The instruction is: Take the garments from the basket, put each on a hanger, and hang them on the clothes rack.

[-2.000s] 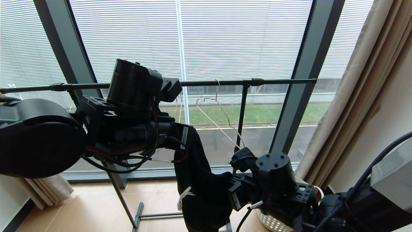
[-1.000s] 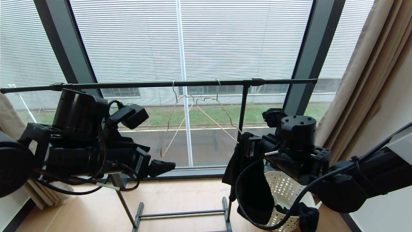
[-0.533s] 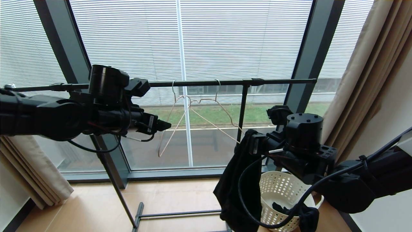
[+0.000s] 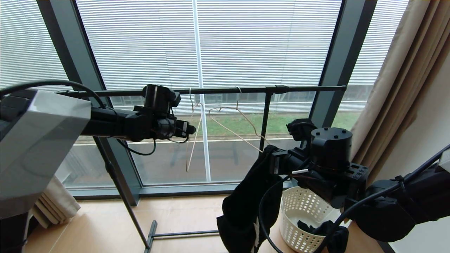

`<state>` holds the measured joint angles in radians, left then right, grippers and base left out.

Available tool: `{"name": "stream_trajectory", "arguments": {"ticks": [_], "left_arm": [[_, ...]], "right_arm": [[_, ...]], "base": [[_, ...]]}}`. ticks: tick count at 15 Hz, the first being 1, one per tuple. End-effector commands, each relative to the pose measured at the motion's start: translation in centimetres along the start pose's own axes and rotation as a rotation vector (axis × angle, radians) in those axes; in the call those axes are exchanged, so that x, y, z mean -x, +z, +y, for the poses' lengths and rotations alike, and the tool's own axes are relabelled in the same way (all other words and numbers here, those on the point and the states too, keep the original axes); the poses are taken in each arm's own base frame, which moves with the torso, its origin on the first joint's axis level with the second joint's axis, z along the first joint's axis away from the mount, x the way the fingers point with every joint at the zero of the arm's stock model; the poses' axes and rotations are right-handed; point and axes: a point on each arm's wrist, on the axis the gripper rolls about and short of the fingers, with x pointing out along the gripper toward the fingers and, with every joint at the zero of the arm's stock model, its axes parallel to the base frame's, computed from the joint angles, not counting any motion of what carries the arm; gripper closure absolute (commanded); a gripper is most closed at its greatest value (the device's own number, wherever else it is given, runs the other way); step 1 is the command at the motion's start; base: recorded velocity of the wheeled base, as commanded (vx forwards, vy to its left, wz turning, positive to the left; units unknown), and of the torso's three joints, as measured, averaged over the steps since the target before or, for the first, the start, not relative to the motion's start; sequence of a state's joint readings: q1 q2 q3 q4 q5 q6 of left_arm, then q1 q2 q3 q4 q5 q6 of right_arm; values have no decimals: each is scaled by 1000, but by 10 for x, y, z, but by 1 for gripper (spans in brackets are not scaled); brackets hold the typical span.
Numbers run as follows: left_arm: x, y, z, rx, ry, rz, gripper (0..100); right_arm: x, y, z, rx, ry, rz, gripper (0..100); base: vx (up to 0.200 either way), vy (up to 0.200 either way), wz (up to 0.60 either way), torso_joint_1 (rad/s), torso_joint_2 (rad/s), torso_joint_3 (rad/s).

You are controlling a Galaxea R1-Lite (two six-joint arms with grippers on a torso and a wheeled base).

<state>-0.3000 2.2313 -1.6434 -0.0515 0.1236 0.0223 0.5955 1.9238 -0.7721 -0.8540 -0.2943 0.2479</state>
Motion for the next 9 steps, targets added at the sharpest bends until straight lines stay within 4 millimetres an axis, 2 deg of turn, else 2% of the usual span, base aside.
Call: {"name": "stream_trajectory", "arguments": {"ticks": [1, 9], "left_arm": [[-27, -16, -10, -11, -7, 42, 0], [-28, -18, -8, 2, 53, 50, 0]], "right_arm": [[0, -1, 1, 1, 2, 2, 100], [0, -1, 1, 1, 3, 2, 100]], "base": [[0, 0, 0, 0, 0, 0], [0, 0, 0, 0, 0, 0]]}}
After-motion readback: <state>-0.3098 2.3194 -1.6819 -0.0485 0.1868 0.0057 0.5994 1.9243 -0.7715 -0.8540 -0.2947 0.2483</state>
